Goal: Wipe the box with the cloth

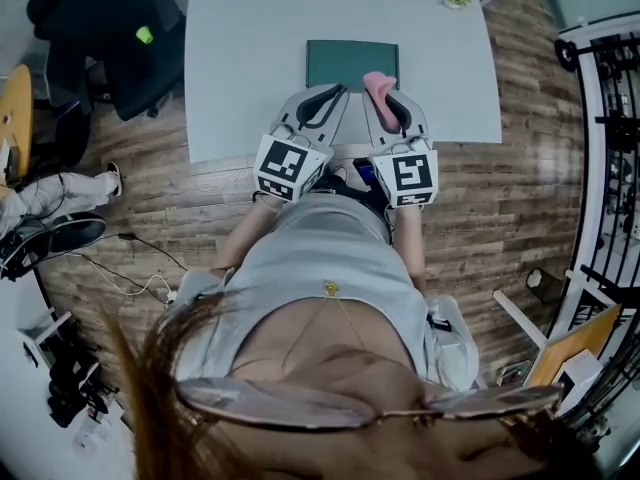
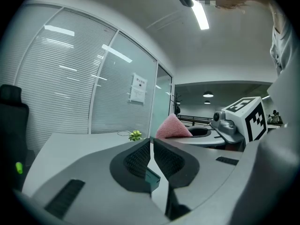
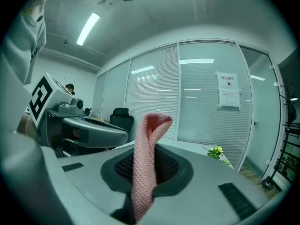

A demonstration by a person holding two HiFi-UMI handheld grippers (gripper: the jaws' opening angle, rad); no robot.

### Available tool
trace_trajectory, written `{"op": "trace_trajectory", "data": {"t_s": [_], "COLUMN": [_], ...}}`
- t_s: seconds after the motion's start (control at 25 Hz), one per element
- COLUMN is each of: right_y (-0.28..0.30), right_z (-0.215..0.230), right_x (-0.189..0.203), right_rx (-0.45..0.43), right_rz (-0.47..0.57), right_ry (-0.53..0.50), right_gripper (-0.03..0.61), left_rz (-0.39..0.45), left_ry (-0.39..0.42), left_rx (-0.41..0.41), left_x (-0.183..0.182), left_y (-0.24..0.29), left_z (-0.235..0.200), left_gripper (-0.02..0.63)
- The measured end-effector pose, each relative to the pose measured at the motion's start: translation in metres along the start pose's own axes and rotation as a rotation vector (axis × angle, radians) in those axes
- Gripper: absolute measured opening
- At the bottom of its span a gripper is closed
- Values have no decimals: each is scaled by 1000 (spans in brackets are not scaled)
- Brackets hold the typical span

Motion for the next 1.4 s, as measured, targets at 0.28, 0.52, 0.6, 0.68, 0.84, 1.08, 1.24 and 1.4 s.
{"op": "trace_trajectory", "data": {"t_s": [0.28, 0.52, 0.6, 0.68, 0.84, 1.08, 1.24, 1.4], "right_y": [16, 36, 42, 45, 49, 53, 56, 62], "right_z": [4, 3, 3, 3, 4, 4, 8, 17], "right_x": [-4, -8, -8, -7, -1, 4, 3, 1], "right_rx": [39, 71, 82, 94, 122, 133, 134, 122], "right_rz": [-28, -47, -52, -54, -65, -82, -85, -86], "right_ry": [20, 32, 29, 29, 40, 42, 46, 47], "right_gripper": [54, 55, 55, 54, 55, 55, 54, 55], "left_rz": [-7, -8, -12, -14, -18, -41, -50, -48], "left_ry": [8, 15, 13, 9, 6, -1, -5, -22], "left_rx": [36, 76, 81, 87, 94, 84, 69, 48], "left_x": [-3, -2, 0, 3, 9, 15, 15, 13], "left_y": [12, 23, 26, 28, 30, 29, 30, 37], "left_z": [-21, -45, -54, -59, -67, -75, -82, -88], "left_gripper": [43, 43, 43, 43, 43, 43, 43, 43]}}
Point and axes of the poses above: the fingertips, and each gripper's own axes: y forward along the fingers, z to its right, x out of its underside, the point moved 8 cm from there along -y, backward along the fingers, and after that the axes turned 15 degrees about -z, right-handed, at the moved point
